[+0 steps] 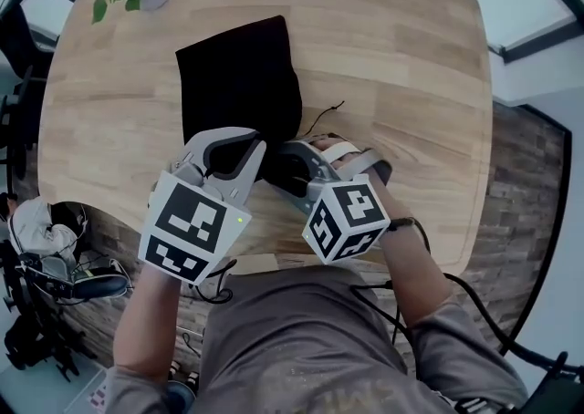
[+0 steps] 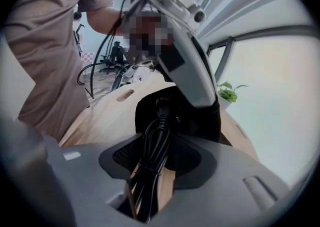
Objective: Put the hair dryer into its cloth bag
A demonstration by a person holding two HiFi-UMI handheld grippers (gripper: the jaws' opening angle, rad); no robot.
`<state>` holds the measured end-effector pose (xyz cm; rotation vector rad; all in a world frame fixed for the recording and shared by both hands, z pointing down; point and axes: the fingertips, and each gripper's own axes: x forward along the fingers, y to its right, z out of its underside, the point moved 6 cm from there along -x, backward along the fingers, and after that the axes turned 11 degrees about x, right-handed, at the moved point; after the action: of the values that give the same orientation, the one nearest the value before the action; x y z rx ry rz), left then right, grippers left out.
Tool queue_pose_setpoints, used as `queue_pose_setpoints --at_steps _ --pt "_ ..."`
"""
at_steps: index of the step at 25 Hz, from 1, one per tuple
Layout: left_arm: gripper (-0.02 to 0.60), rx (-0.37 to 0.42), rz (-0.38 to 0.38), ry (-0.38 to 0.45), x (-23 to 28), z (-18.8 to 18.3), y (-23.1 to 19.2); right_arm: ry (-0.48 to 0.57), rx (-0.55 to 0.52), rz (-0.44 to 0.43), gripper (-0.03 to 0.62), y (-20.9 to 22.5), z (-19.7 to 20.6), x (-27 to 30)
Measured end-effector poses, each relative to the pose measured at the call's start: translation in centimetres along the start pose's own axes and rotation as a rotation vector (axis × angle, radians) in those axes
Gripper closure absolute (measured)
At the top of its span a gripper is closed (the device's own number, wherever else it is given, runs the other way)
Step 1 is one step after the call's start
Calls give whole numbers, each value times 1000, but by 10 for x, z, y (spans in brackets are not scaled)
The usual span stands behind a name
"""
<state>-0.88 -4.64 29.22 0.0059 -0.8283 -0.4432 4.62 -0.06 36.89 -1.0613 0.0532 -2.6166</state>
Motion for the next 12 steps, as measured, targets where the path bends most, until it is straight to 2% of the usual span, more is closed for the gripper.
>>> queue_pose_setpoints --at_steps 2,5,7,9,10,12 --pt "568 18 10 -14 2 1 5 -44 72 7 390 8 4 11" --pt "568 40 18 -32 9 5 9 -78 193 60 385 20 9 21" --pt "568 31 14 -30 11 6 7 -54 250 38 360 20 6 19" --pt "568 16 8 -23 11 7 3 -10 297 -9 277 16 5 3" --pt "568 12 7 -21 11 7 2 15 329 -21 260 17 9 -9" --pt "568 9 8 -19 12 8 0 53 419 -26 267 21 29 -33"
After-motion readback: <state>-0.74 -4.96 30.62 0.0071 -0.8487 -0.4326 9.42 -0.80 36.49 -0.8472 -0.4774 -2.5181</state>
